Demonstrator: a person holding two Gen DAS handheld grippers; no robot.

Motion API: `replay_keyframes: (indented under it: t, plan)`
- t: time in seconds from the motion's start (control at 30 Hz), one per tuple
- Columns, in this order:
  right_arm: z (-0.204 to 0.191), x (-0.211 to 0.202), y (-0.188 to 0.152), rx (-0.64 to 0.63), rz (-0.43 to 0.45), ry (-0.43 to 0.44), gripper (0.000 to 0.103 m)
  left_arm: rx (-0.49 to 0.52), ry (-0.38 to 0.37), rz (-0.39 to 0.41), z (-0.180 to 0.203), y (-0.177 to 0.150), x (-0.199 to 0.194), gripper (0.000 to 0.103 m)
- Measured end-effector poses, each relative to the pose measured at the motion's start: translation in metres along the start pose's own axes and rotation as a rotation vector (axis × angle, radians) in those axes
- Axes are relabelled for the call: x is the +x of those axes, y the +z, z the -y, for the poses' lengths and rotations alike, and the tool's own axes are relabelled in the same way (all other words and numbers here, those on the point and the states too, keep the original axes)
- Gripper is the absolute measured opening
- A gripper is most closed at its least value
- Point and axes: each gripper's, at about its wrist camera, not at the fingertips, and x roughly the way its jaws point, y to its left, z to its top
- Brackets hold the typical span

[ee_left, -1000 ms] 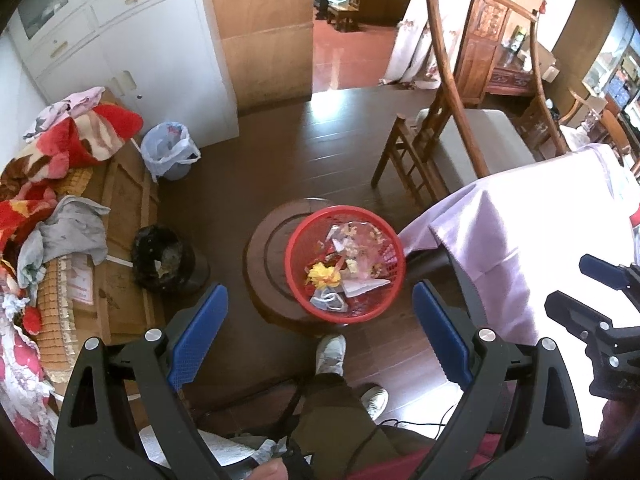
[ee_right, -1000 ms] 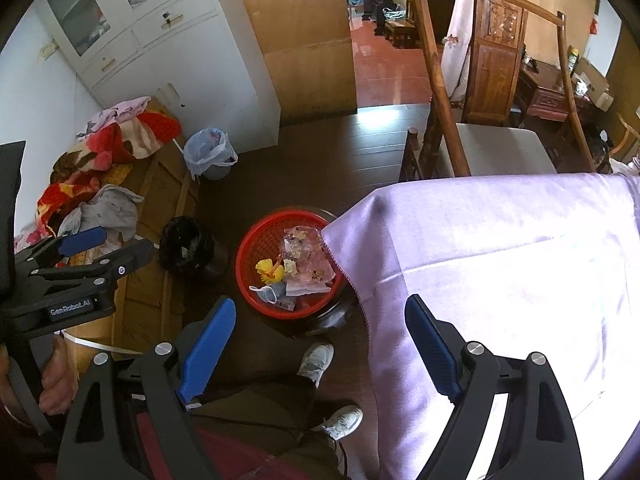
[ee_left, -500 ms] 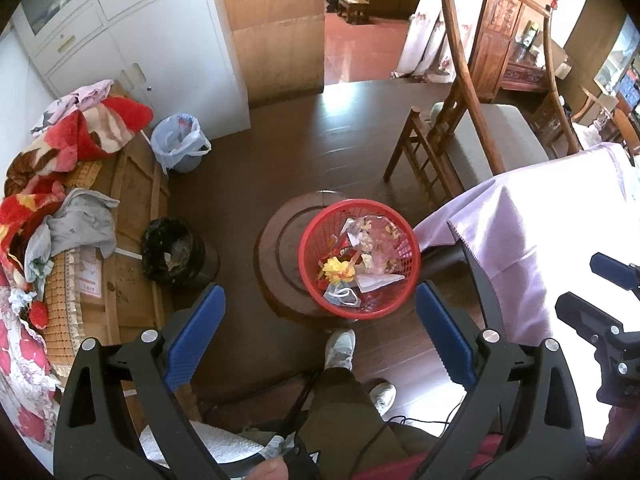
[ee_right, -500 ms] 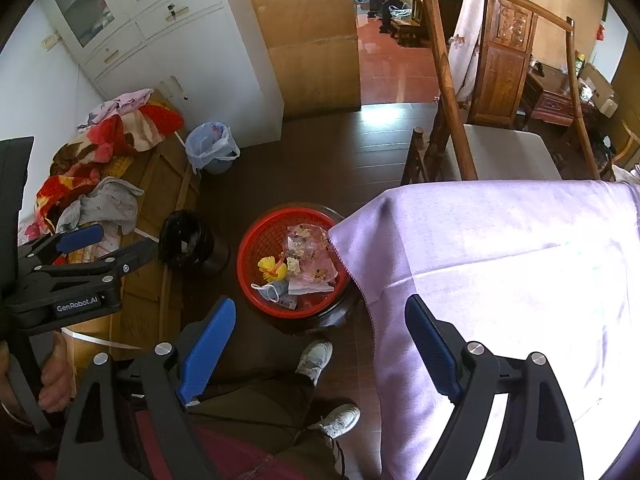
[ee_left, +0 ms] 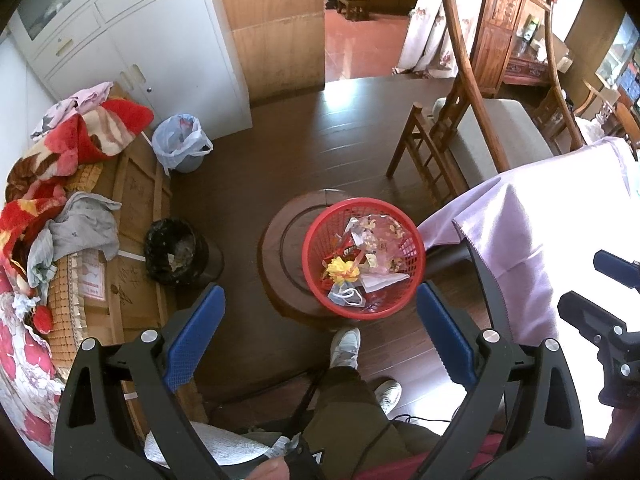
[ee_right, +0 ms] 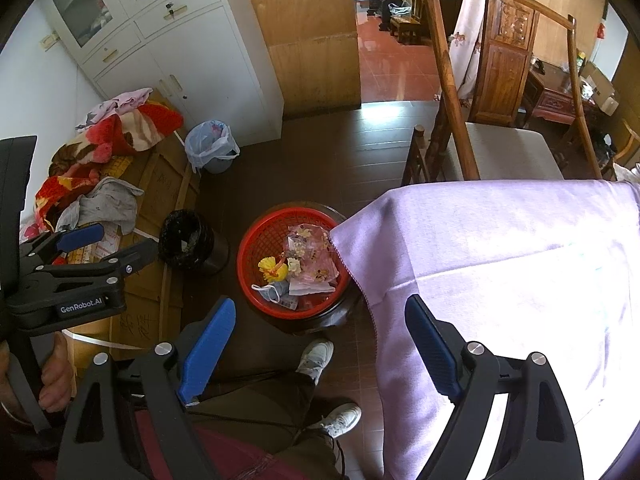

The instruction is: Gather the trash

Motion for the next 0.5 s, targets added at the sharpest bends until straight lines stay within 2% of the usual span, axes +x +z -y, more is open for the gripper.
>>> replay_keyframes:
  t: [0.5]
  plan:
    - [0.0001,0.0053,-0.0029,0.002,-0.011,-0.002,0.085,0.011,0.001,-0.005,0.0012,-0.0005,0.0044,0.093]
